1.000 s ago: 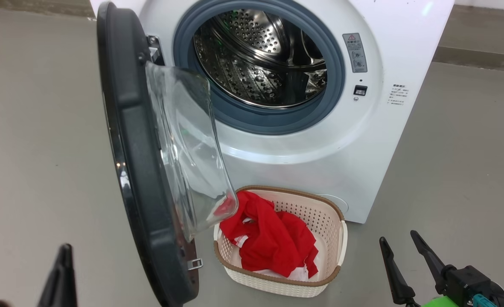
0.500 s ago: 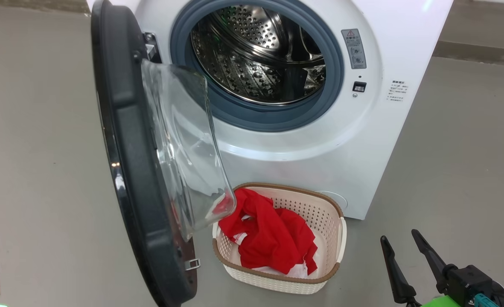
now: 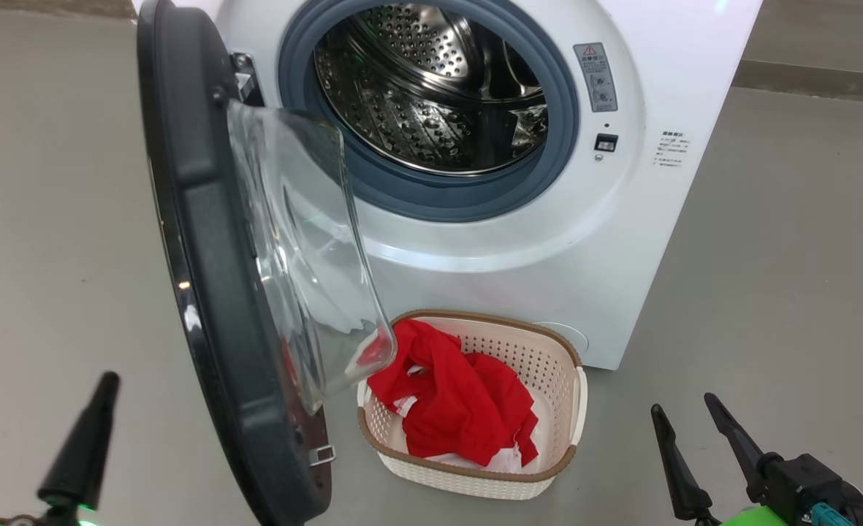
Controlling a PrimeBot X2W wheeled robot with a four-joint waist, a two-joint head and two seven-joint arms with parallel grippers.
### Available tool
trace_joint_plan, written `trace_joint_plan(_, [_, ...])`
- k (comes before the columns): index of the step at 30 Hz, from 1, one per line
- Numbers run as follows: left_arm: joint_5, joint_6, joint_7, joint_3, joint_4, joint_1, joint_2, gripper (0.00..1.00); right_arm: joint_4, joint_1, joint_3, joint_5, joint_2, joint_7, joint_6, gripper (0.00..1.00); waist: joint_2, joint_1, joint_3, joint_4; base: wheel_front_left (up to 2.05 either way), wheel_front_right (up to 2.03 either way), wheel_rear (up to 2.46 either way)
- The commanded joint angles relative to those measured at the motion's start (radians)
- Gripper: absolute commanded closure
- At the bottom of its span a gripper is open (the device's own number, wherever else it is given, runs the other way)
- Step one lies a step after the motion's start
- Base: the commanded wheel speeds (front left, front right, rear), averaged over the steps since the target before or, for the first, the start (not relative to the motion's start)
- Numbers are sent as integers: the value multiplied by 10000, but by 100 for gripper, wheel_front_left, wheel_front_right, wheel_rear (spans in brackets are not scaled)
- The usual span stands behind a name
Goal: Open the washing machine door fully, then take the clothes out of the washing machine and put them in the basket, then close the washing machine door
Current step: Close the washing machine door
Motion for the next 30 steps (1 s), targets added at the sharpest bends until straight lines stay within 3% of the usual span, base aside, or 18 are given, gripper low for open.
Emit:
trace_joint_plan(1, [-107,-144,226,148,-184,-167,230,100,-209,-302,227,77,-118,-95,63,0,0,0,-28,-36,0,0,0])
trace_joint_plan(30, [-582,-321,2156,-1992,187,42,-54,100,-117,-465,374,86,-118,-135,63,0,0,0,60,-497,0,0,0])
